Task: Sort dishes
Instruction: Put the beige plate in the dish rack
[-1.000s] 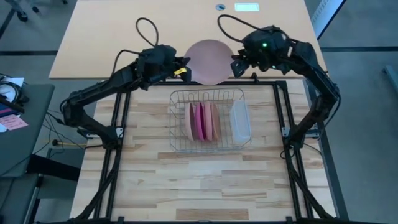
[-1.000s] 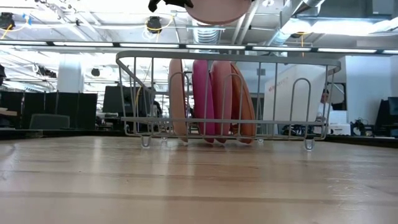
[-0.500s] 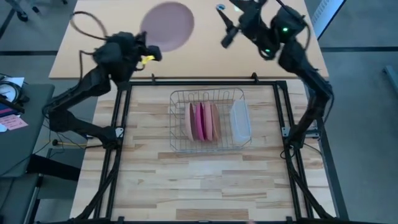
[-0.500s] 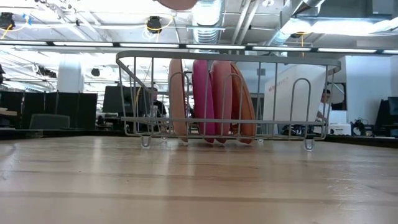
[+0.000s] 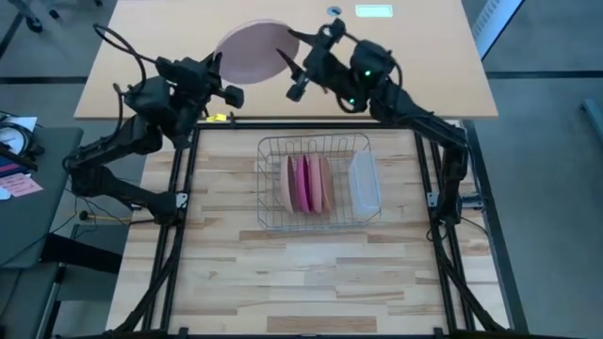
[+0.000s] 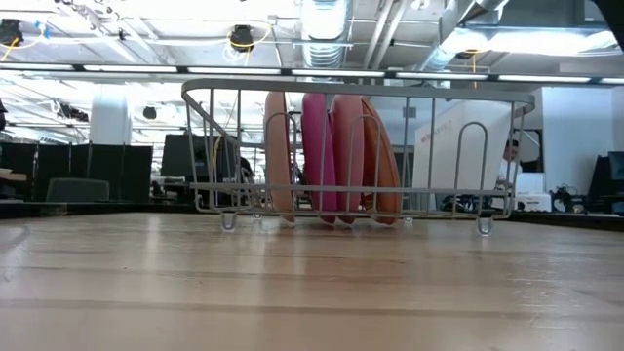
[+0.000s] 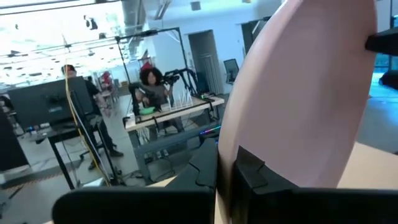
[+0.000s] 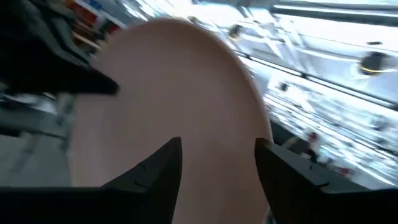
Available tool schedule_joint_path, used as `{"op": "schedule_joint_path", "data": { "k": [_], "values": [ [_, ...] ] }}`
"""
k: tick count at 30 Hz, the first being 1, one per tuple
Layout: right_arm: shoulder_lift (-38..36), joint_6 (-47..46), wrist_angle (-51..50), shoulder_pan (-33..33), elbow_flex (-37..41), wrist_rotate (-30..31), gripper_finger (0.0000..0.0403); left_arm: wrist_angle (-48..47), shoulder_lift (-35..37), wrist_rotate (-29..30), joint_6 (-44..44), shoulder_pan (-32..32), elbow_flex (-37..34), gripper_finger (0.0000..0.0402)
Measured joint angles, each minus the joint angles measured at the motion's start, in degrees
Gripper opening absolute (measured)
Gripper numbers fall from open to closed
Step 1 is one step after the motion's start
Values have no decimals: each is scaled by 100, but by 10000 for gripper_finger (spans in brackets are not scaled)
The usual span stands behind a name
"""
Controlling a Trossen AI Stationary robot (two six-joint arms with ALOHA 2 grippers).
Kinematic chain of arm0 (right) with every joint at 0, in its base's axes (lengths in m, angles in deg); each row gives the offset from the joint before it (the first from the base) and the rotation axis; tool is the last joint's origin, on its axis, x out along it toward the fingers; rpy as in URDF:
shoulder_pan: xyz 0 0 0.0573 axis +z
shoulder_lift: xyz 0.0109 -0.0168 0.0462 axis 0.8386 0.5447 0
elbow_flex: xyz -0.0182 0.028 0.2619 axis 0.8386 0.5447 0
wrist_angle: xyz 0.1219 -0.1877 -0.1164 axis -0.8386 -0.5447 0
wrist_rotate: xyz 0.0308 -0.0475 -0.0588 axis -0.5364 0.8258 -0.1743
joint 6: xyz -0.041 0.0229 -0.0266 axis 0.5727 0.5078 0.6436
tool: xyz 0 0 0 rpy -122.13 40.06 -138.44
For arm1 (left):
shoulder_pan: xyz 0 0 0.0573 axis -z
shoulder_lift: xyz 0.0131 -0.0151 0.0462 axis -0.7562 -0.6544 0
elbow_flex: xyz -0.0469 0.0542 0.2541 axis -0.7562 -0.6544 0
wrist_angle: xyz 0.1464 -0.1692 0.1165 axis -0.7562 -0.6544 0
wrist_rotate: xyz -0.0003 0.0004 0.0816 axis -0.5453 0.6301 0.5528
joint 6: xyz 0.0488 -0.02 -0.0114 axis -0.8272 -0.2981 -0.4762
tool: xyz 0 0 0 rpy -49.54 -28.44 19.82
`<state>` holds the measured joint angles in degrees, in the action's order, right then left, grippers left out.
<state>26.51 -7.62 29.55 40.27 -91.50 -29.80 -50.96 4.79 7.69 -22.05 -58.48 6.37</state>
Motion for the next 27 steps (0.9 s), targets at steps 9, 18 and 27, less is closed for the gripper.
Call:
{"op": "schedule_joint_path", "data": {
  "k": [9, 18, 27],
  "values": [
    [13, 790, 389, 340, -2, 576, 208, -251, -6, 202, 18, 30, 0, 1],
    [-24, 784, 194, 181, -7, 777, 207, -284, -2, -16, 43, 117, 0, 1],
    [-17, 789, 100, 98, -7, 838, 126, -409, 0, -94, 83, 244, 0, 1]
  ]
}}
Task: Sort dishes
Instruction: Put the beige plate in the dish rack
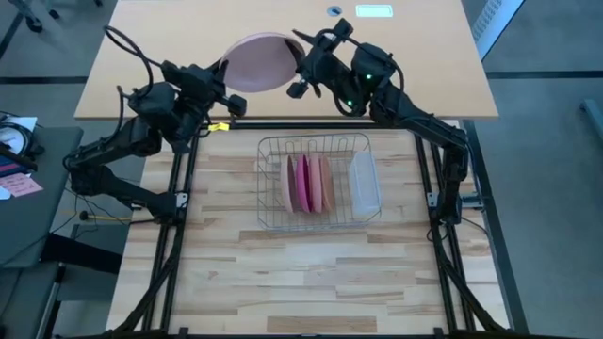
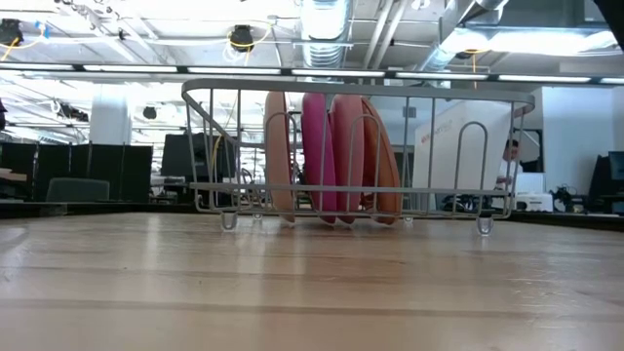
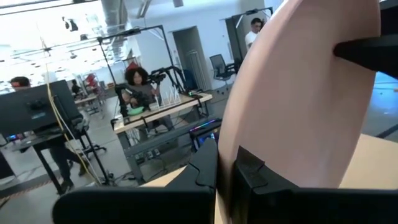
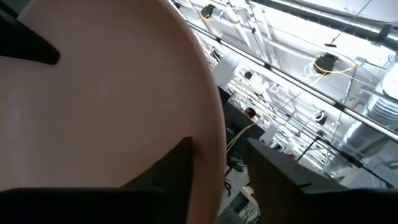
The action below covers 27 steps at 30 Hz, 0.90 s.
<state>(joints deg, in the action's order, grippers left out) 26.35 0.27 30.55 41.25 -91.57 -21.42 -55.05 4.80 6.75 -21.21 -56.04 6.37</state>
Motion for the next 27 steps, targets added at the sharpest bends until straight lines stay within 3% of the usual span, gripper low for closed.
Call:
{"op": "schedule_joint_path", "data": {
  "k": [7, 17, 24, 27],
  "values": [
    [-1, 239, -56, 66, 0, 17, 13, -167, 3, 20, 384, 0, 0, 14],
    [-51, 667, -218, -29, 7, -15, 4, -1242, 55, 10, 1085, 211, 2, 67],
    [-322, 1334, -254, -260, 7, 72, 2, -2315, 505, -29, 2949, 374, 2, 113],
    [-451, 1591, -192, -324, 4, -67, 1, -3485, 718, -67, 4773, 313, 8, 119]
  ]
}}
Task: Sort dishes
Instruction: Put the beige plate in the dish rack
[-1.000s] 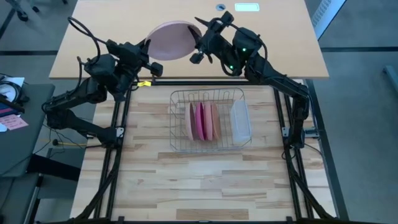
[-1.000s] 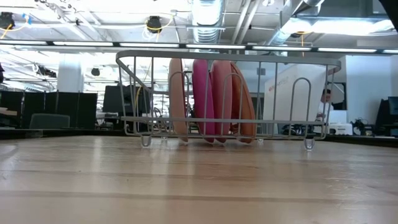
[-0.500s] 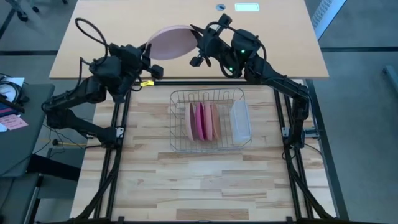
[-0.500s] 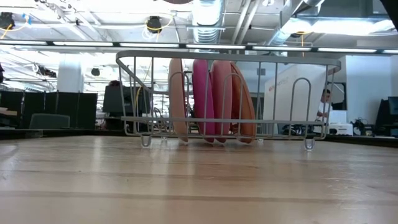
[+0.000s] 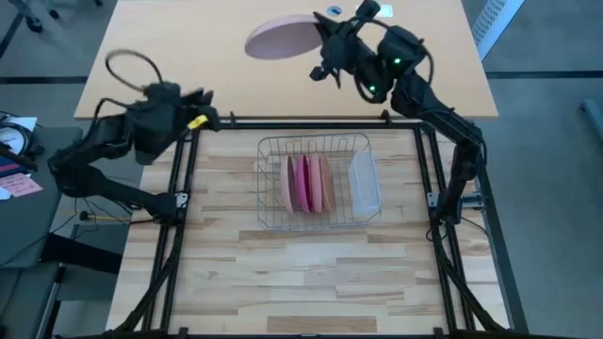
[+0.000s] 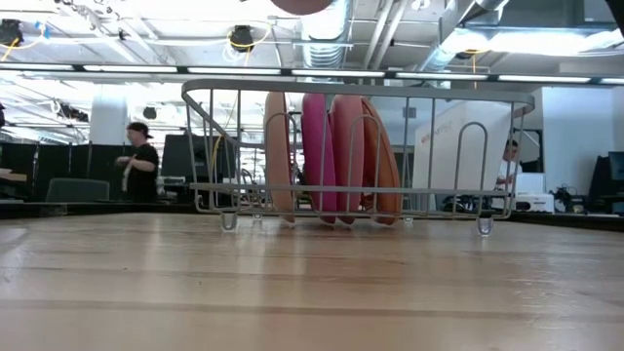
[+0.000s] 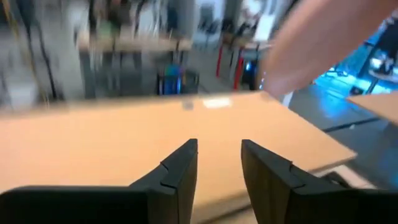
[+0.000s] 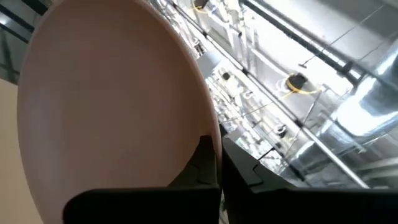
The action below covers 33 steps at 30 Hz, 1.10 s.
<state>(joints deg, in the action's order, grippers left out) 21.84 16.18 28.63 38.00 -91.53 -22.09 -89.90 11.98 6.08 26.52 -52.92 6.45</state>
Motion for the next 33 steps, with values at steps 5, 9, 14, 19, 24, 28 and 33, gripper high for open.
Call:
{"op": "schedule_joint_path", "data": {
  "k": [5, 9, 14, 19, 24, 28, 33],
  "values": [
    [-151, 426, 99, -31, 0, -742, 1, -3026, 161, -2055, 3680, -786, -44, 112],
    [-170, -22, 8, 77, 0, -1033, 1, -3718, 303, -3899, 4158, -1108, -356, 106],
    [-168, -356, -367, 271, -2, -1273, 0, -2178, 543, -4811, 4074, -1147, -860, 105],
    [-166, 386, -1822, 483, -9, -1516, 0, -1326, 563, -5301, 4147, -1145, -1202, 115],
    [-155, 398, -2884, 681, 0, -1538, 0, -1422, 537, -5614, 4444, -1201, -1952, 126],
    [-157, 167, -2868, 772, 0, -1539, 0, -1055, 530, -5974, 4591, -1279, -2860, 130],
    [-160, 46, -2718, 915, 0, -1535, 0, 118, 524, -5832, 4918, -1282, -3460, 141]
  ]
}}
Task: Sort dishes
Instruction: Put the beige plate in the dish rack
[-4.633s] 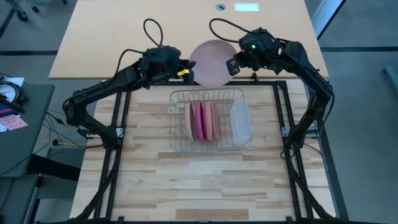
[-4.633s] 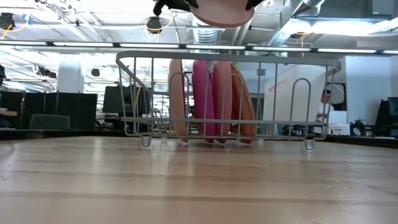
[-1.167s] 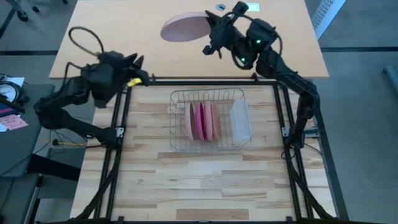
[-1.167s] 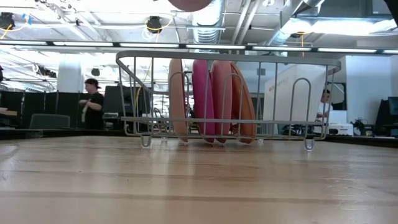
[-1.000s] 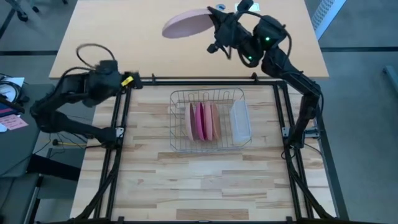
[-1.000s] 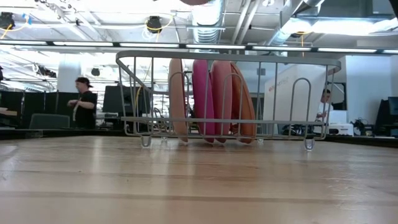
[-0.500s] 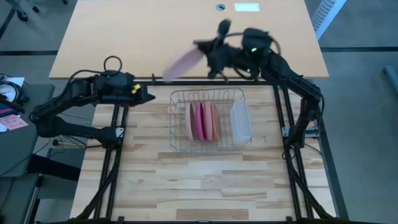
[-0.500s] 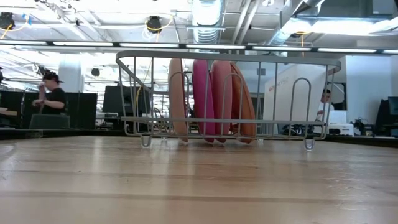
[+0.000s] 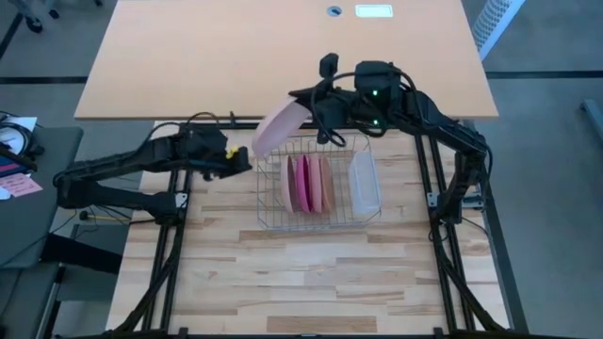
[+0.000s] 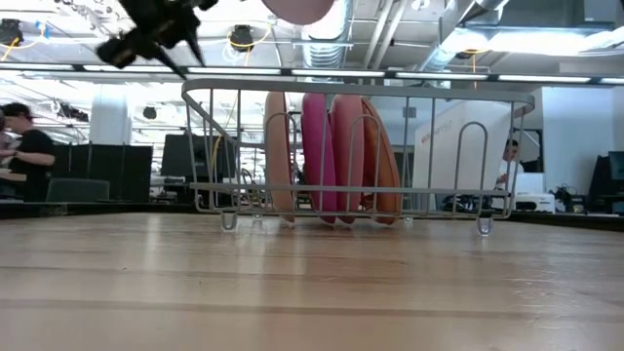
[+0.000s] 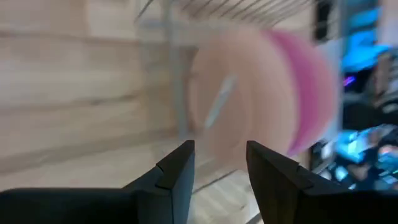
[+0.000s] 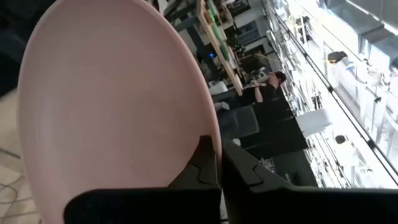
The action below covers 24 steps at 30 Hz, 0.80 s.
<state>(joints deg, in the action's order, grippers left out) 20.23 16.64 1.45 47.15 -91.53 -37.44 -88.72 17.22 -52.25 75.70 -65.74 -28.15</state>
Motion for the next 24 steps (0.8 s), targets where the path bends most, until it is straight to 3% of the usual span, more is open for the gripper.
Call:
{"op": "schedule_joint_path", "data": {
  "k": [8, 13, 17, 19, 24],
  "values": [
    [55, 130, -312, 233, -2, 0, 0, 1151, 9, 544, -763, 1, 416, 159],
    [52, -467, -295, 205, -2, 33, 0, 1508, 58, 651, -1175, 27, 1045, 166],
    [52, -799, -306, 164, -2, 32, 0, 2270, 252, 1494, -2063, 30, 1925, 166],
    [52, -856, -310, 155, -2, 31, 0, 2083, 261, 1833, -2519, 25, 2383, 167],
    [142, -936, -263, 107, -12, 13, 0, 1484, 6, 1692, -2800, 86, 3346, 180]
  ]
}}
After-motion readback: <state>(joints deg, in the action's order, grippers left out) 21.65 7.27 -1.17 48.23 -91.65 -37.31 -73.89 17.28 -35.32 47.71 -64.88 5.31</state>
